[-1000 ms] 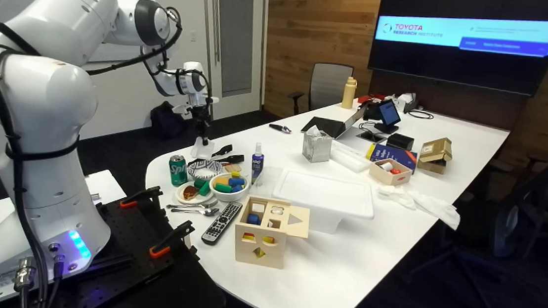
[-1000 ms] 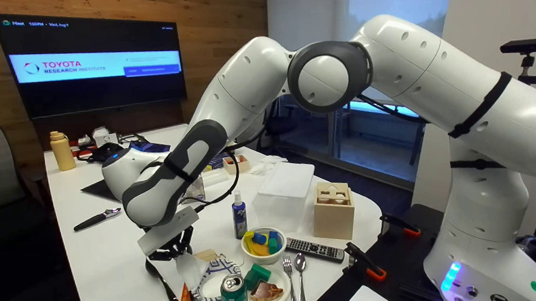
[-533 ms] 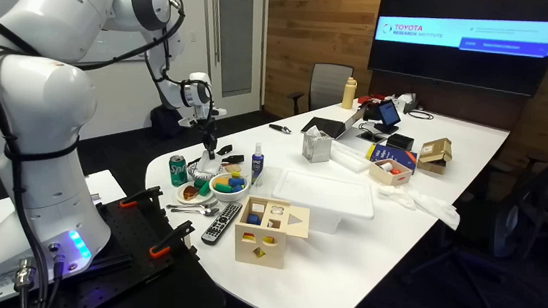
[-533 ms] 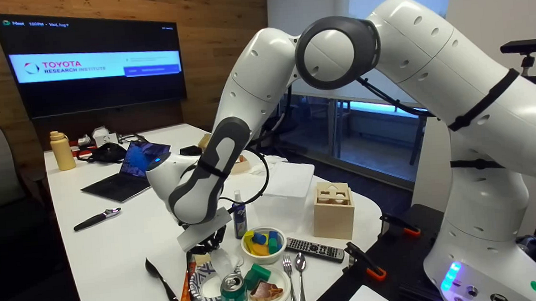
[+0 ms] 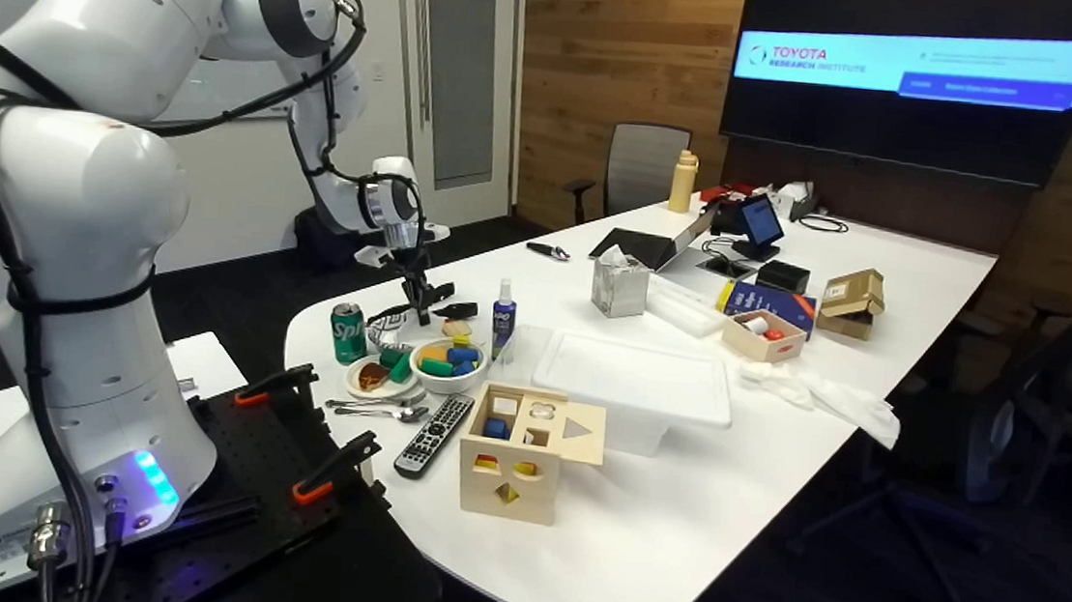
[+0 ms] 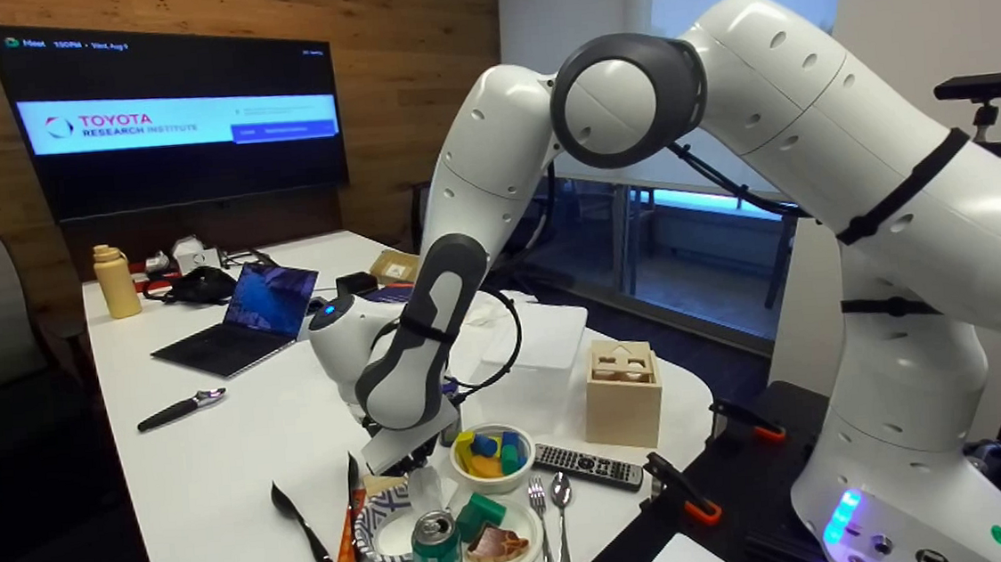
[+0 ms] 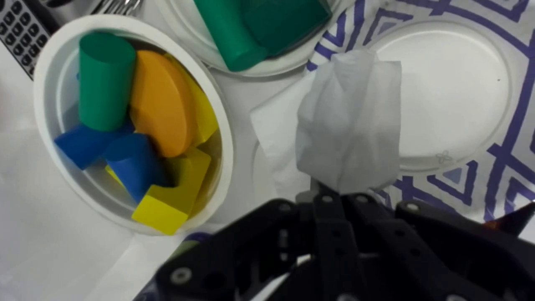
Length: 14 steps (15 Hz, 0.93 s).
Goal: Use the napkin to wipe the plate
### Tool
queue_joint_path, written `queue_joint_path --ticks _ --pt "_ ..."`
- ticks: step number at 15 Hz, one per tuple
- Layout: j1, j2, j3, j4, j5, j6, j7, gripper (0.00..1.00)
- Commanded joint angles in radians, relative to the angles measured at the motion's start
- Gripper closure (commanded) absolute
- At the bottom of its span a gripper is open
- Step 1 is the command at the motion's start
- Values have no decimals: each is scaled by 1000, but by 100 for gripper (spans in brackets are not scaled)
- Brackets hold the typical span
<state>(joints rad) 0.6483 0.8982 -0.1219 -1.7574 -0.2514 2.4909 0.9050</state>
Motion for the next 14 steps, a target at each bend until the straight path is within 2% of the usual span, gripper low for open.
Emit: queue_joint_path --ticks 1,6,14 --pt "-7 -36 29 -33 -7 4 -40 100" --pt "-25 -1 86 17 15 -26 -141 100" --pt "-68 106 147 160 44 0 -336 100"
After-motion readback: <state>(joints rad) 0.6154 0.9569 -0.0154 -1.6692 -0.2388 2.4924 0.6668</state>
